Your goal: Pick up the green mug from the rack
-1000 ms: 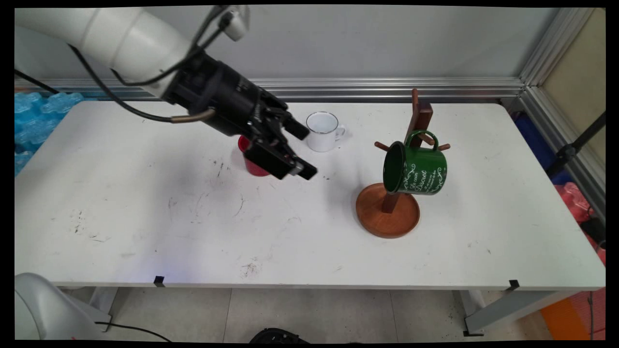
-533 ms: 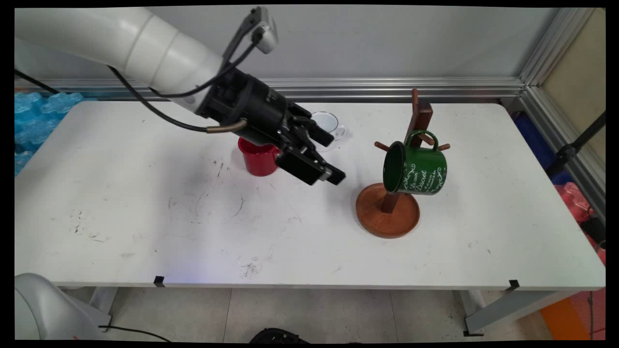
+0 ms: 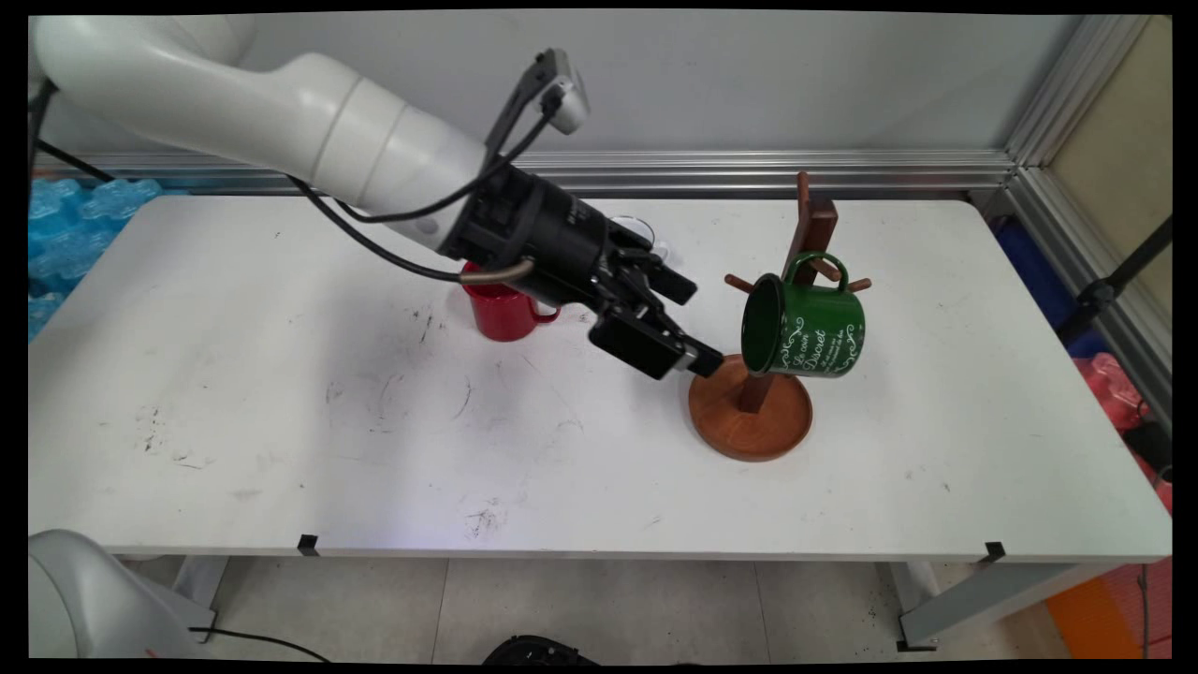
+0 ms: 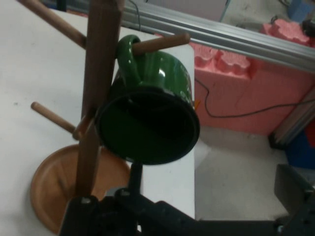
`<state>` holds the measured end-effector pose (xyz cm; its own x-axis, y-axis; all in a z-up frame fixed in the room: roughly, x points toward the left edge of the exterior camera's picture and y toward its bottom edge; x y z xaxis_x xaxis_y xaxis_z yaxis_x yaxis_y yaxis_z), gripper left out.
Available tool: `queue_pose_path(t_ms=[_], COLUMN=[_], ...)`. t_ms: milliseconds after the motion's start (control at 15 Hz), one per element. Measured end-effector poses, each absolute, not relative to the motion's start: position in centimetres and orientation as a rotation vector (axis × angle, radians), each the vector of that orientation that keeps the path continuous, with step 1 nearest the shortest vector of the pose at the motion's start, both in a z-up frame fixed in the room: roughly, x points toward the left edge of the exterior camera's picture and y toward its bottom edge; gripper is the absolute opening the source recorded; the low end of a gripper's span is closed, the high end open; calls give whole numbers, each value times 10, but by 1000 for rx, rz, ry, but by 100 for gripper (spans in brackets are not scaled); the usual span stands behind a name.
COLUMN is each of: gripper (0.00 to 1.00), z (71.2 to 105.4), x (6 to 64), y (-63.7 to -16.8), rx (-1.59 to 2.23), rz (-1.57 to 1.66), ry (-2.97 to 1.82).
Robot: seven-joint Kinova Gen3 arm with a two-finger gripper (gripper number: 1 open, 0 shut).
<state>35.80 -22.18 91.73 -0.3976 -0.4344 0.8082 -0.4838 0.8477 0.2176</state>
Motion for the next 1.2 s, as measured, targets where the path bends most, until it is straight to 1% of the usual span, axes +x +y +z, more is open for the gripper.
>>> queue_pose_path(t_ms=[1200], gripper=[100], z=[876], x=[316], y=[-242], rx=[743], rz=[-1], ry=[-1902])
